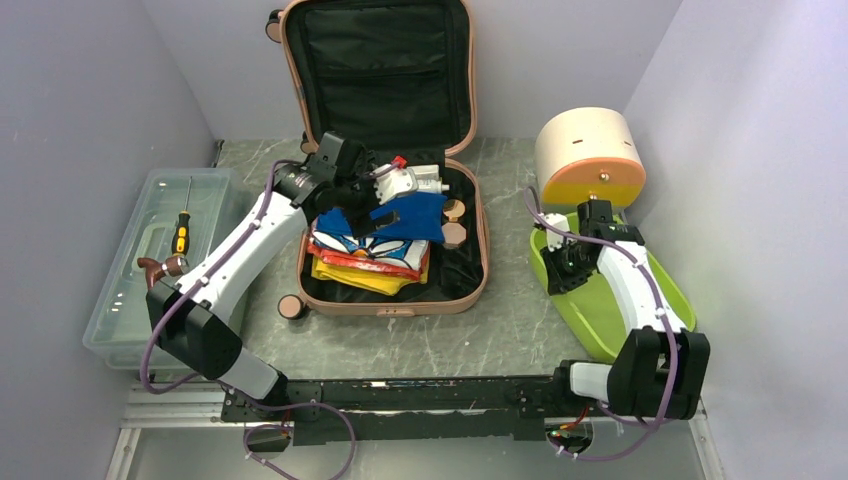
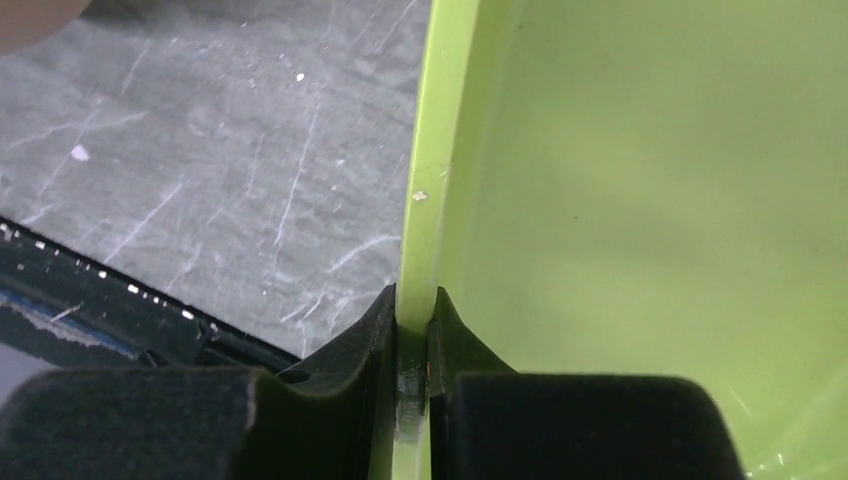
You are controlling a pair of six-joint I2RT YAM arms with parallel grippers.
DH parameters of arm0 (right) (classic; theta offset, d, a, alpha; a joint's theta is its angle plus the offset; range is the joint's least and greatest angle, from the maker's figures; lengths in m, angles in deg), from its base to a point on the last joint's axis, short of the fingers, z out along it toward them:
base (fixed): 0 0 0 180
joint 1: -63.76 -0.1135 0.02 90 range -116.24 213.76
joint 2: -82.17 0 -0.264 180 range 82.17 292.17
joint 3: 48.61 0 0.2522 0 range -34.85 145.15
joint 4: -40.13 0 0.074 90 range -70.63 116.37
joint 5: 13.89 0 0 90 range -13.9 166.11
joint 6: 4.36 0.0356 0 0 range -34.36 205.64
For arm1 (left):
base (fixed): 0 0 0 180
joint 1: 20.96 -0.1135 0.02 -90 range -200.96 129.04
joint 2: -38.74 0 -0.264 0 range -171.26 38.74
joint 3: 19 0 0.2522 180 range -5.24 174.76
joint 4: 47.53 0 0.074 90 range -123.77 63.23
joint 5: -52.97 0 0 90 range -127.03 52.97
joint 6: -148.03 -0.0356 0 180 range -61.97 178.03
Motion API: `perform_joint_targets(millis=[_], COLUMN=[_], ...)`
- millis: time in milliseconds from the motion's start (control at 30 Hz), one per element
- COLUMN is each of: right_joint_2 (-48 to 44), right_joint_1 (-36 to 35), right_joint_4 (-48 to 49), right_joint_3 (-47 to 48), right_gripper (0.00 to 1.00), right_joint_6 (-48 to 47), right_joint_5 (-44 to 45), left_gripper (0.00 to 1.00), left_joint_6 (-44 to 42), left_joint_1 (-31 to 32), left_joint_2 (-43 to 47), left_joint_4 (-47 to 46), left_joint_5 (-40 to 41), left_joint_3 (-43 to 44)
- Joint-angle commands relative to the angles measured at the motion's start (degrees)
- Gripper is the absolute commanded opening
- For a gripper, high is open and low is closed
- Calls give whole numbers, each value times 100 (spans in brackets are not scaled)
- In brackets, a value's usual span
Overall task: Open, take out, and arrange the luggage
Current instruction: Adjust the bin at the corner of the board.
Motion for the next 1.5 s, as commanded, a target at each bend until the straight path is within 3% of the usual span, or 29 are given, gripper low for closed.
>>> perform_joint_targets(millis=[0, 233, 433, 633, 900, 1200, 1467], right_joint_2=[-460, -1030, -1501, -2109, -1782, -975, -880], right_joint_1=[-52, -156, -194, -192, -194, -194, -193], right_joint_4=[-644, -1592, -1824, -1017, -39, 676, 1073], right_joint_3=[472, 377, -52, -899, -1503, -1175, -1135], right_gripper=[0, 0, 0, 0, 0, 0, 0], right_joint_6=[-812, -2277, -3749, -5164, -6193, -6463, -6823], right_joint_5=[57, -302, -493, -315, 79, 499, 737], left_gripper=[100, 99, 99, 99, 100, 99, 100], left_joint_6=[111, 63, 76, 94, 94, 111, 120], left_joint_1=[-2, -2, -3, 2, 3, -5, -2], left_joint_2=[367, 500, 557, 523, 521, 556, 601], left_joint_4=[19, 157, 217, 240, 255, 255, 259], left_joint_5=[-237, -314, -416, -480, -512, -547, -582], left_joint_3=[180, 133, 155, 142, 113, 50, -2])
